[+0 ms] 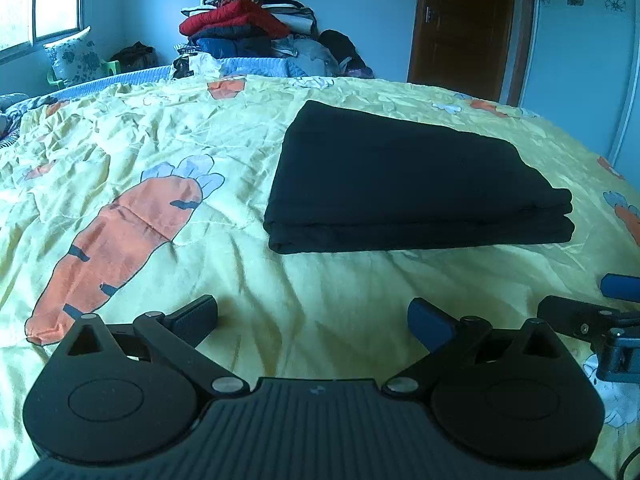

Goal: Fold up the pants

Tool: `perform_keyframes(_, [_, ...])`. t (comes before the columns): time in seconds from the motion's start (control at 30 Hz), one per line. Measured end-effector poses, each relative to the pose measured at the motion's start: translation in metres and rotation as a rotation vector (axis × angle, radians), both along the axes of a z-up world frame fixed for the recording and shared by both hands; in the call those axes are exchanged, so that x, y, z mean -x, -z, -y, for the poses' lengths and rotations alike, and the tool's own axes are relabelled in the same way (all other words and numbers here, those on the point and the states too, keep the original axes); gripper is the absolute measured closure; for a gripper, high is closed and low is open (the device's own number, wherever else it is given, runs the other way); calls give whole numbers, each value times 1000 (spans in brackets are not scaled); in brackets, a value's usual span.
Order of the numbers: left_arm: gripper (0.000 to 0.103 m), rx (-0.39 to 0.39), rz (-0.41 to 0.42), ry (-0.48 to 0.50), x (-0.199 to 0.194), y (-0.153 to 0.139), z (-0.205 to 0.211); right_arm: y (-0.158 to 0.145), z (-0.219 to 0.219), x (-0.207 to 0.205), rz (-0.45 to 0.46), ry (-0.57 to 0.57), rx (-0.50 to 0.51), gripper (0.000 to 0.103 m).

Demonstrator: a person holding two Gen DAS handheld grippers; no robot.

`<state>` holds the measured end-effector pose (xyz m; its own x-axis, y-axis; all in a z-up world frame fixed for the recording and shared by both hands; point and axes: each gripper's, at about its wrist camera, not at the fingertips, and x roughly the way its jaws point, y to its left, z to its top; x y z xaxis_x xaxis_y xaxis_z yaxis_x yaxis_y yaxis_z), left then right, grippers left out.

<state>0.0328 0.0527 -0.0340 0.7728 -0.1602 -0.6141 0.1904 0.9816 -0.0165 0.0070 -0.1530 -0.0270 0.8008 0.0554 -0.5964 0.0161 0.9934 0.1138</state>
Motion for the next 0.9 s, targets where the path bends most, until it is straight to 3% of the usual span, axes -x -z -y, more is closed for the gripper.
perform_keyframes(0.9, [0, -12, -1, -13, 1, 5, 0, 16, -11, -7, -15, 16, 88, 0])
